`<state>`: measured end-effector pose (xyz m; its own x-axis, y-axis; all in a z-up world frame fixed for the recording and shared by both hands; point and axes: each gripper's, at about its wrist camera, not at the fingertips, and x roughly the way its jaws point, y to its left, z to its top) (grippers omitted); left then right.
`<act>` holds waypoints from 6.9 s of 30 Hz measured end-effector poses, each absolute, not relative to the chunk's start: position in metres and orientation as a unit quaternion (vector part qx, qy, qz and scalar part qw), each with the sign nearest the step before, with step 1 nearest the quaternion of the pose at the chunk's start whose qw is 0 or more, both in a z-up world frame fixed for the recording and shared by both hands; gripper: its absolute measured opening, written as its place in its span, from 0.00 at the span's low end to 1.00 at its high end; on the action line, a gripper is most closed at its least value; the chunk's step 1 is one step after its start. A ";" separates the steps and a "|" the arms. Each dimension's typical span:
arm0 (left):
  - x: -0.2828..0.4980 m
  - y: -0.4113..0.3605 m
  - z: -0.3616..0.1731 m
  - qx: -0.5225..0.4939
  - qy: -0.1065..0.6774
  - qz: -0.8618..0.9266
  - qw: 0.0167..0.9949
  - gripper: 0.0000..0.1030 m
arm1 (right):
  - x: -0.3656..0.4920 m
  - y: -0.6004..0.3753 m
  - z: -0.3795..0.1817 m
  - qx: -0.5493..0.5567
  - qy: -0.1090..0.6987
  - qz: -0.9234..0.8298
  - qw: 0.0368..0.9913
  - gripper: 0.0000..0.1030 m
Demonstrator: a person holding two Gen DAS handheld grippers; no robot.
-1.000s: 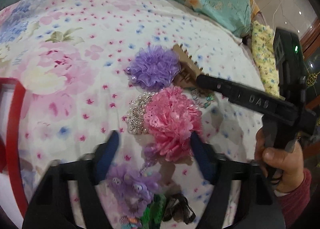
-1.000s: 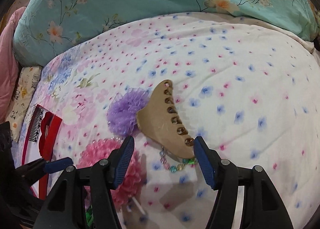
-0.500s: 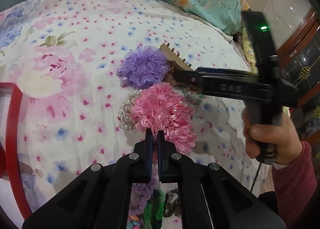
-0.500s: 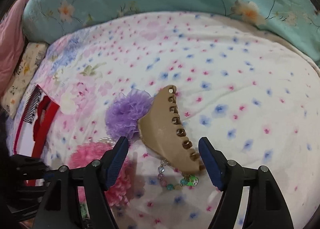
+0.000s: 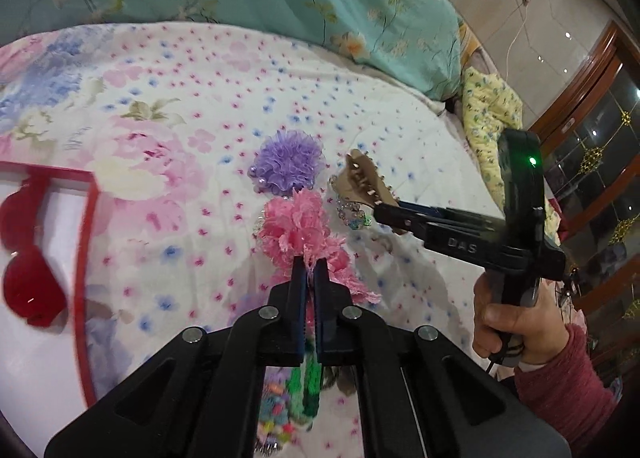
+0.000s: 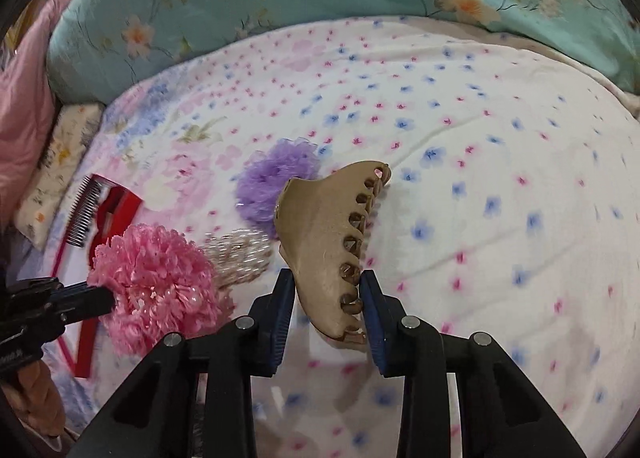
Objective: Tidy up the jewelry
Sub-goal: 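Carry the pink flower clip with the left tool while the right tool carries the claw clip to the tray, then open the left tool to release the flower clip while the right tool releases the claw clip in the tray, then move both tools back to the remaining accessories beside the tray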
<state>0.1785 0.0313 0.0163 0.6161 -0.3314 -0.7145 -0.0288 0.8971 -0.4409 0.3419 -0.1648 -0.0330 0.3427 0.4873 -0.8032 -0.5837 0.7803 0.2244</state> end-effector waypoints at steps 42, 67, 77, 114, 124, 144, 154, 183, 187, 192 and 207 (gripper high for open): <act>0.028 0.216 -0.001 -0.314 0.367 0.049 0.874 0.01 | 0.179 -0.029 -0.045 -0.102 0.443 0.483 0.749 0.68; 0.014 0.201 0.029 -0.301 0.353 0.036 0.885 0.01 | 0.170 -0.045 -0.059 -0.217 0.455 0.520 0.689 0.46; -0.009 0.221 0.035 -0.326 0.326 0.051 0.886 0.01 | 0.162 -0.034 -0.015 -0.012 0.435 0.504 0.746 0.46; 0.014 0.287 -0.053 -0.373 0.365 0.099 0.847 0.01 | 0.203 0.114 -0.068 -0.005 0.446 0.428 0.786 0.45; 0.022 0.284 -0.057 -0.362 0.380 0.120 0.843 0.02 | 0.208 0.112 -0.071 0.013 0.455 0.436 0.776 0.49; 0.019 0.267 -0.043 -0.335 0.388 0.140 0.847 0.52 | 0.202 0.109 -0.061 -0.002 0.457 0.436 0.776 0.61; 0.016 0.260 -0.037 -0.333 0.391 0.137 0.847 0.52 | 0.201 0.103 -0.056 0.003 0.456 0.438 0.774 0.64; 0.041 0.130 0.004 -0.276 0.405 0.036 0.871 0.52 | 0.178 -0.167 -0.030 0.097 0.429 0.324 0.838 0.71; 0.052 0.108 0.001 -0.261 0.421 0.017 0.869 0.52 | 0.183 -0.184 -0.035 0.095 0.424 0.307 0.847 0.70; 0.070 0.082 -0.002 -0.237 0.439 -0.005 0.867 0.58 | 0.200 -0.200 -0.039 0.105 0.422 0.295 0.851 0.70; 0.131 0.040 -0.027 -0.173 0.486 -0.041 0.856 0.58 | 0.260 -0.194 -0.049 0.057 0.437 0.282 0.852 0.69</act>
<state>0.1310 0.0396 -0.0265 0.5242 -0.2374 -0.8178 -0.0987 0.9370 -0.3352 0.2595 -0.1944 -0.0487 0.4588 0.5297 -0.7133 -0.4307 0.8348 0.3429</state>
